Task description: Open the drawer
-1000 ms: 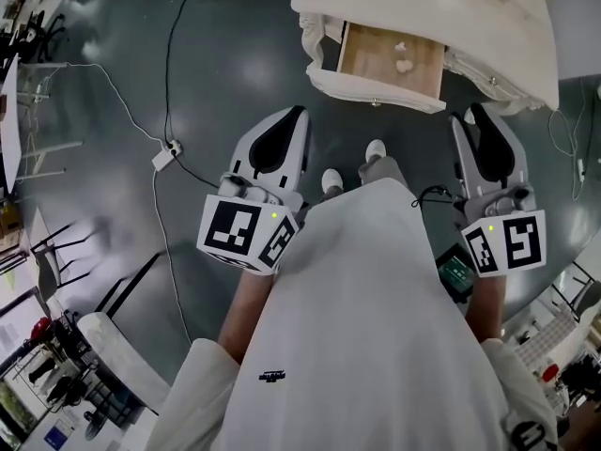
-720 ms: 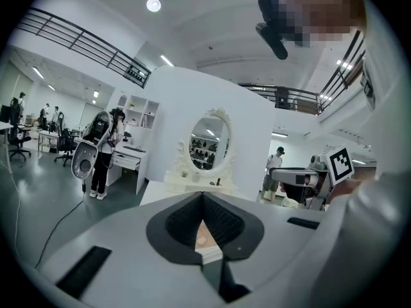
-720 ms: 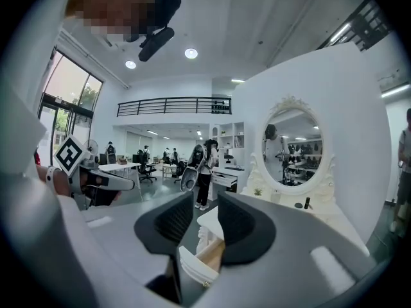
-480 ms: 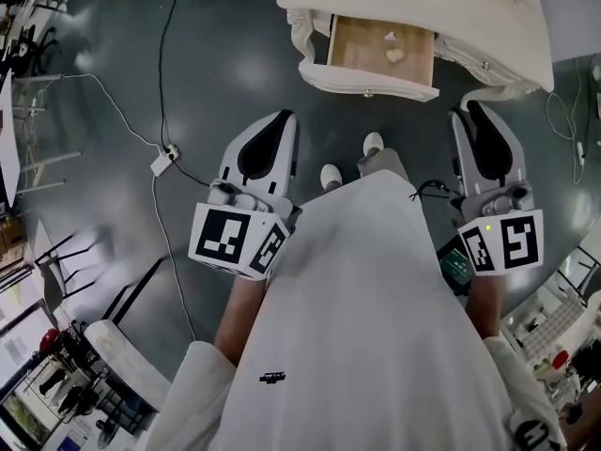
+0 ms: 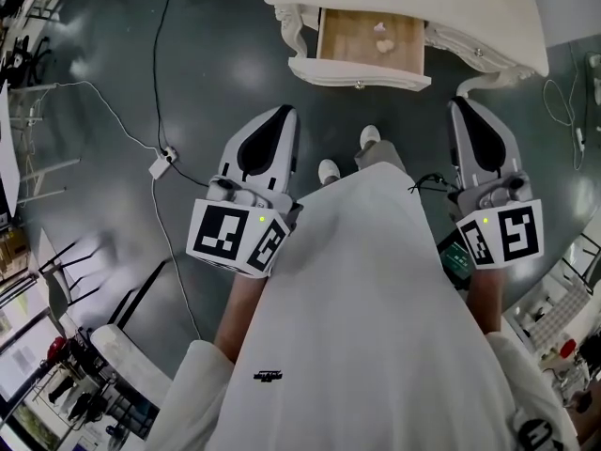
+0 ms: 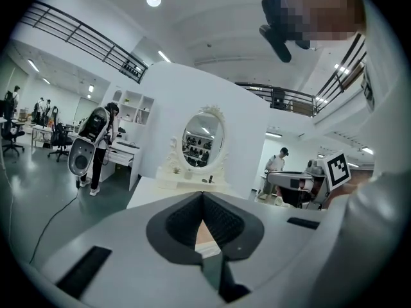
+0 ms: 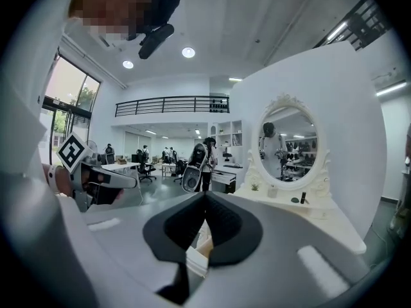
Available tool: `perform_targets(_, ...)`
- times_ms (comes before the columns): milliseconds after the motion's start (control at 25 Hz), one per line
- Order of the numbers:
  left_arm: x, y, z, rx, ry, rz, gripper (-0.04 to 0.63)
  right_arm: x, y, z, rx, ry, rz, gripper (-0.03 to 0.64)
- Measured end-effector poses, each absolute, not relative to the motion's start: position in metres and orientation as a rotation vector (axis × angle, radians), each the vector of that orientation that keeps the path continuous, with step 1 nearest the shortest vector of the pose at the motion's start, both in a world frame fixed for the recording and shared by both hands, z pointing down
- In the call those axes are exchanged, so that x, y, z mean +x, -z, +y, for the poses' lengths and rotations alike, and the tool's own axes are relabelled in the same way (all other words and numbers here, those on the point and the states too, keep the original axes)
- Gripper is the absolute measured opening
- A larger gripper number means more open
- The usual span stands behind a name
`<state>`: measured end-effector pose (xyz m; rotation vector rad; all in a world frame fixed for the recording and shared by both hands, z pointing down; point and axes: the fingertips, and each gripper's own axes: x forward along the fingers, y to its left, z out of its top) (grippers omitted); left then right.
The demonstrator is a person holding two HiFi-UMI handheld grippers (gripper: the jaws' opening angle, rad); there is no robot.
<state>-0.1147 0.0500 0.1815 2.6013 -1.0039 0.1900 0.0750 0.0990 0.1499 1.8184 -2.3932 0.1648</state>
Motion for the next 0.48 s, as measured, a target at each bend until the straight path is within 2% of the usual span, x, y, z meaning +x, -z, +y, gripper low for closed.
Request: perform_targets(480, -0.098, -0.178, 0.059, 2.629, -0.194, -0.948, 0.009, 0.084, -0.146, 0.113, 1.847, -0.18, -2.367, 0.011)
